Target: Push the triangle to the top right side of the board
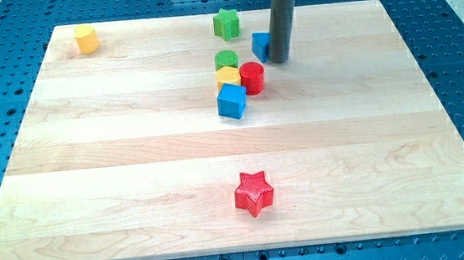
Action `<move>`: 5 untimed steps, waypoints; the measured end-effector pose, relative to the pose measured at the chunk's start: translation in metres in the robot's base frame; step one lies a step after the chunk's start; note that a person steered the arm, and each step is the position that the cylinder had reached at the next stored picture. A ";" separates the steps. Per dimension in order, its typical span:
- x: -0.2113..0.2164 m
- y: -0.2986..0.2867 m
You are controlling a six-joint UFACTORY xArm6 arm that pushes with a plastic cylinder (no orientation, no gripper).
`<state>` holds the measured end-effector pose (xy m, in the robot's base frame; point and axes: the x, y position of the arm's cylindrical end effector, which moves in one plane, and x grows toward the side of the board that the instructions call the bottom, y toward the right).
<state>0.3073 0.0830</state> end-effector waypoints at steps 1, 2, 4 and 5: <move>-0.006 -0.026; -0.005 -0.057; -0.020 -0.094; -0.030 -0.069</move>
<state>0.2775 0.0140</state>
